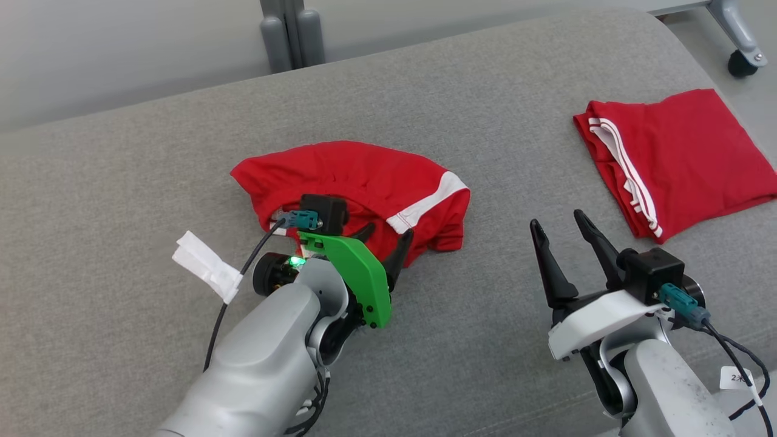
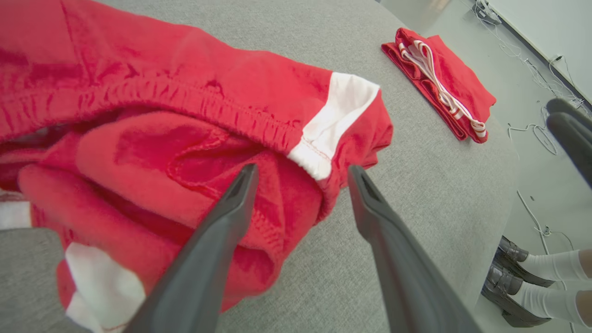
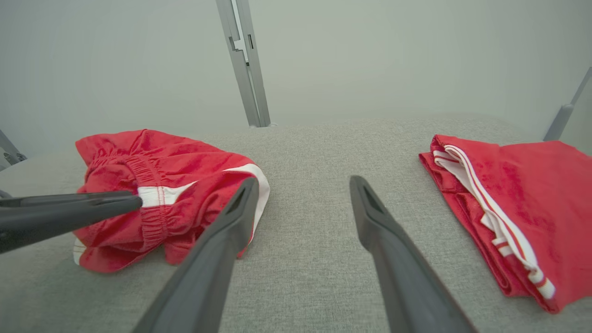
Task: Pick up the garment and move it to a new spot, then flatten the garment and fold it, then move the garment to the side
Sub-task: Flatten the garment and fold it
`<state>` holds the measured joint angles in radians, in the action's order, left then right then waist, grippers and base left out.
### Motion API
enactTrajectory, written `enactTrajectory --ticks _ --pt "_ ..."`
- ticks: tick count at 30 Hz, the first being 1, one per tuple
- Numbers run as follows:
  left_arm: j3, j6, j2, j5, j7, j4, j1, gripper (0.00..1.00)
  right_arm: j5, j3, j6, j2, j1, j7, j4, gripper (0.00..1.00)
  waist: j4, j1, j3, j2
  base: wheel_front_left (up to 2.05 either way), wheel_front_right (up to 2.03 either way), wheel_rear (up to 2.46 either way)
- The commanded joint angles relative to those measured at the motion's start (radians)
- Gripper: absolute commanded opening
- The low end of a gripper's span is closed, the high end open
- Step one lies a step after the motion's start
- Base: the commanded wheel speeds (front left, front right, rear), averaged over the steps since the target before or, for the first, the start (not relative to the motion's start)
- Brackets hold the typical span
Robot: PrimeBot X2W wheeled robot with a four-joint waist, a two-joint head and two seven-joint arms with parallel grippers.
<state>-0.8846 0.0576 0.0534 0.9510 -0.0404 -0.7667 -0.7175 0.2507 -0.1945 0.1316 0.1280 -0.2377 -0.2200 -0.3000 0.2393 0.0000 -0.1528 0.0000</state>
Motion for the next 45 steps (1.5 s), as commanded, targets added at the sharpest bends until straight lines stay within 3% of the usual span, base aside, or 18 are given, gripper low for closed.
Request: enactTrajectory --ticks 1,7,9,11,18,29,34,39,45 --pt "0.002 0.006 0.001 0.018 -0.001 -0.006 -0.017 1.00 0.002 0.003 -0.002 -0.004 -0.012 -0.007 -0.003 1.00 0.024 0.0000 -0.022 0.0000 0.00 0.00 0.00" --pt "-0.008 0.012 -0.001 0.036 -0.004 -0.034 -0.053 1.00 0.005 -0.001 -0.002 -0.010 -0.023 -0.017 -0.011 1.00 0.052 0.0000 -0.046 0.0000 0.00 0.00 0.00" --pt "-0.018 0.029 -0.002 0.054 -0.002 -0.023 -0.064 0.00 0.007 -0.002 -0.002 -0.012 -0.031 -0.021 -0.015 1.00 0.060 0.0000 -0.052 0.0000 0.00 0.00 0.00" --pt "-0.025 0.042 -0.001 0.074 0.012 -0.005 -0.072 0.00 0.006 0.001 -0.002 -0.013 -0.034 -0.024 -0.019 1.00 0.062 0.0000 -0.056 0.0000 0.00 0.00 0.00" --pt "-0.006 0.069 -0.002 0.071 0.223 0.090 -0.176 0.00 -0.004 0.014 -0.002 -0.013 -0.033 -0.030 -0.030 1.00 0.044 0.0000 -0.049 0.0000 0.00 0.00 0.00" --pt "-0.063 0.074 0.037 0.171 0.286 0.368 -0.387 0.00 0.003 -0.005 -0.002 -0.010 -0.038 -0.032 -0.043 1.00 0.027 0.0000 -0.025 0.0000 0.00 0.00 0.00" --pt "-0.190 0.073 0.127 0.244 0.258 0.470 -0.334 0.00 -0.005 0.022 -0.002 -0.005 -0.020 -0.031 -0.033 1.00 -0.018 0.0000 -0.037 0.0000 0.00 0.00 0.00" --pt "-0.352 0.073 0.259 0.307 0.162 0.498 -0.258 0.00 -0.011 0.021 -0.002 0.004 -0.029 -0.020 -0.018 1.00 -0.081 0.0000 -0.047 0.0000 0.00 0.00 0.00" --pt "-0.395 0.073 0.341 0.204 0.054 0.388 -0.164 0.00 -0.013 0.005 -0.002 0.007 -0.032 -0.006 -0.010 1.00 -0.135 0.0000 -0.042 0.0000 0.00 0.00 0.00"
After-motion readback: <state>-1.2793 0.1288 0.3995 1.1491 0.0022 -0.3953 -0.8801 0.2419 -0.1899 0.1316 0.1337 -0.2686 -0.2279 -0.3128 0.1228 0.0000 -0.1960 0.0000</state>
